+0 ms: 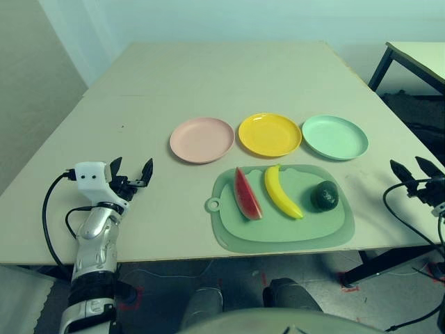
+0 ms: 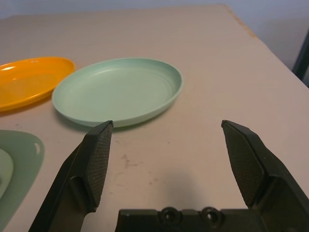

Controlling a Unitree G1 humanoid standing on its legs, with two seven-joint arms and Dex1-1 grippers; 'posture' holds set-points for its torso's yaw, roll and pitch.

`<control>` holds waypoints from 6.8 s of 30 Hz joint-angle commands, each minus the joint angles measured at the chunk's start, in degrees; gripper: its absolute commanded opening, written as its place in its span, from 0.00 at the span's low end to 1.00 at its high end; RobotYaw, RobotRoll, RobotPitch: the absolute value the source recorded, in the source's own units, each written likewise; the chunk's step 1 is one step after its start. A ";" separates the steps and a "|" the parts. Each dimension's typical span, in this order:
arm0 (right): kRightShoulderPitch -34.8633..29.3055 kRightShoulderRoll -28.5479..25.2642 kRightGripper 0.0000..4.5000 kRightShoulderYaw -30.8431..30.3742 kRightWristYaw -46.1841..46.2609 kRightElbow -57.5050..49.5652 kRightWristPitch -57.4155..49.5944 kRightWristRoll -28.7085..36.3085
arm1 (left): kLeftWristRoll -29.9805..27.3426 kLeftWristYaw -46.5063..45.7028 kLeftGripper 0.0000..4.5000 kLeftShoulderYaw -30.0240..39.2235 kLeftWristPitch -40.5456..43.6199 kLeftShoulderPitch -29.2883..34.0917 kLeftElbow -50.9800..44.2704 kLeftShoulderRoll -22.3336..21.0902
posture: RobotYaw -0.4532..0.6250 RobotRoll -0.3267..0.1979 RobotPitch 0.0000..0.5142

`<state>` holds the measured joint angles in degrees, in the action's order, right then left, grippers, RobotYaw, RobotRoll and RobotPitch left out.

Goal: Place the fruits into color-matched plates.

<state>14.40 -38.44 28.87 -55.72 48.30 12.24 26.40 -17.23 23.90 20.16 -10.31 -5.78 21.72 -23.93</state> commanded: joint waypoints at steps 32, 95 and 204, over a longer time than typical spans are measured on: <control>-3.44 0.03 1.00 -6.03 -5.34 -18.20 -5.86 -1.03 | -17.37 67.87 1.00 -6.15 12.31 7.56 -17.50 -32.26 | 0.33 0.62 0.00; 28.73 -7.26 0.64 -52.93 -35.55 -24.08 8.37 -32.52 | -12.14 63.87 1.00 -9.54 6.05 3.61 -13.05 -26.46 | 0.37 0.62 0.00; 43.51 13.73 0.99 -72.26 -24.85 -11.35 38.97 -49.29 | -13.95 59.08 1.00 -7.97 16.79 1.04 -15.99 -23.36 | 0.40 0.62 0.07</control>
<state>58.82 -24.79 -42.30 -80.38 38.10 51.25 -23.16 -31.68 83.06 13.04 6.90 -4.22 5.55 -47.63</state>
